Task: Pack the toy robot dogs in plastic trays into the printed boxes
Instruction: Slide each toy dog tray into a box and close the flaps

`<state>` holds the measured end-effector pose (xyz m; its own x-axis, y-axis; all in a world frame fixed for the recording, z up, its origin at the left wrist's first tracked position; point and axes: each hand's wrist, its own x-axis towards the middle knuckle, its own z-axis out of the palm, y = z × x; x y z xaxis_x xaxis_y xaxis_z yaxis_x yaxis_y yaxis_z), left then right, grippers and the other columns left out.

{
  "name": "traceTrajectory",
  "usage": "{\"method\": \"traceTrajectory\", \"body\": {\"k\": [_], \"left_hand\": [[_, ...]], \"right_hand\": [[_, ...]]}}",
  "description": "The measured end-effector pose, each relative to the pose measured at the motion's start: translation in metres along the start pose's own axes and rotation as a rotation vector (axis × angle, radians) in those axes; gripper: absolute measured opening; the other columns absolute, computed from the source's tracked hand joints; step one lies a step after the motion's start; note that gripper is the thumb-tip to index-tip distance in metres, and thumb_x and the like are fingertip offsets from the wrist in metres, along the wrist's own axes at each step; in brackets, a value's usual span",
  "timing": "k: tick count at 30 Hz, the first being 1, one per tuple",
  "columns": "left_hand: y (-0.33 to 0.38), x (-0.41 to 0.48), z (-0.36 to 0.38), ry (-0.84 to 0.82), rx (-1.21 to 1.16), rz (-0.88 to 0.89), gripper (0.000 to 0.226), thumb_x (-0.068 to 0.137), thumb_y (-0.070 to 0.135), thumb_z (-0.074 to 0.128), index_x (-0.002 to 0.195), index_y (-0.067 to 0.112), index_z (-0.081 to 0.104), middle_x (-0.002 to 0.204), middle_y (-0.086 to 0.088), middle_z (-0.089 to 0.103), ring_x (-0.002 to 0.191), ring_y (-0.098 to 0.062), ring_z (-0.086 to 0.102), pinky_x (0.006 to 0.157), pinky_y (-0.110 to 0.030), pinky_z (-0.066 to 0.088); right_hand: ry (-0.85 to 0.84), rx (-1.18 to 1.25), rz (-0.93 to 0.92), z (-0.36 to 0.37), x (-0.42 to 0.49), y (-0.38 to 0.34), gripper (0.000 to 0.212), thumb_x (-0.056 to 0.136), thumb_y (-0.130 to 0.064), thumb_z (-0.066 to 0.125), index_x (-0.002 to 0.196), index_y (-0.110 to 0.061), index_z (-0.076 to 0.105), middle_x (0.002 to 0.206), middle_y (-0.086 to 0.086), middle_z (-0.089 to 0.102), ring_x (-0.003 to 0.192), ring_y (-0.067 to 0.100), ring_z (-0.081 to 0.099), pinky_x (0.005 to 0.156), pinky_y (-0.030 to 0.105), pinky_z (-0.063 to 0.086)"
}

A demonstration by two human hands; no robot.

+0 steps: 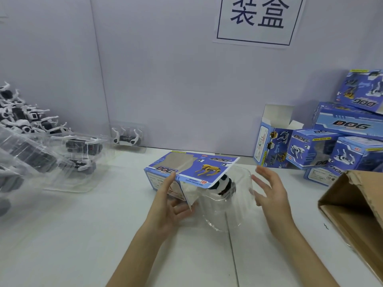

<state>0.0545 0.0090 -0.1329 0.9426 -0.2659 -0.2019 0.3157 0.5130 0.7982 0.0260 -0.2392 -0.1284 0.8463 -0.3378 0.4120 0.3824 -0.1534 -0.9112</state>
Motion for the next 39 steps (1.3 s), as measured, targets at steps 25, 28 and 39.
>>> {"method": "traceTrajectory", "body": {"k": [25,28,39], "left_hand": [[-0.025,-0.004,0.02,-0.04,0.917,0.653,0.033,0.074,0.058,0.068,0.096,0.034,0.064,0.125,0.025,0.054,0.117,0.004,0.053,0.083,-0.008,0.045],[-0.03,-0.005,0.023,-0.189,0.939,0.583,0.04,0.072,0.066,0.069,0.086,0.035,0.048,0.125,0.034,0.058,0.116,0.007,0.055,0.087,-0.011,0.044],[-0.033,-0.006,0.027,-0.217,0.899,0.432,0.087,0.065,0.063,0.079,0.131,0.054,0.022,0.129,0.028,0.047,0.113,0.004,0.056,0.074,-0.009,0.052]], "right_hand": [[0.167,0.129,-0.077,-0.001,-0.009,-0.027,0.02,0.076,-0.049,0.064,0.073,-0.029,0.066,0.07,0.004,0.062,0.064,0.016,0.051,0.062,0.032,0.043],[0.099,0.074,-0.016,0.0,-0.007,-0.028,0.024,0.076,-0.053,0.062,0.071,-0.03,0.062,0.076,0.003,0.065,0.074,0.02,0.058,0.064,0.031,0.046],[0.19,0.06,-0.059,-0.006,-0.008,-0.031,0.019,0.102,-0.017,0.047,0.098,-0.024,0.064,0.091,-0.007,0.069,0.083,0.007,0.061,0.076,0.029,0.046]]}}
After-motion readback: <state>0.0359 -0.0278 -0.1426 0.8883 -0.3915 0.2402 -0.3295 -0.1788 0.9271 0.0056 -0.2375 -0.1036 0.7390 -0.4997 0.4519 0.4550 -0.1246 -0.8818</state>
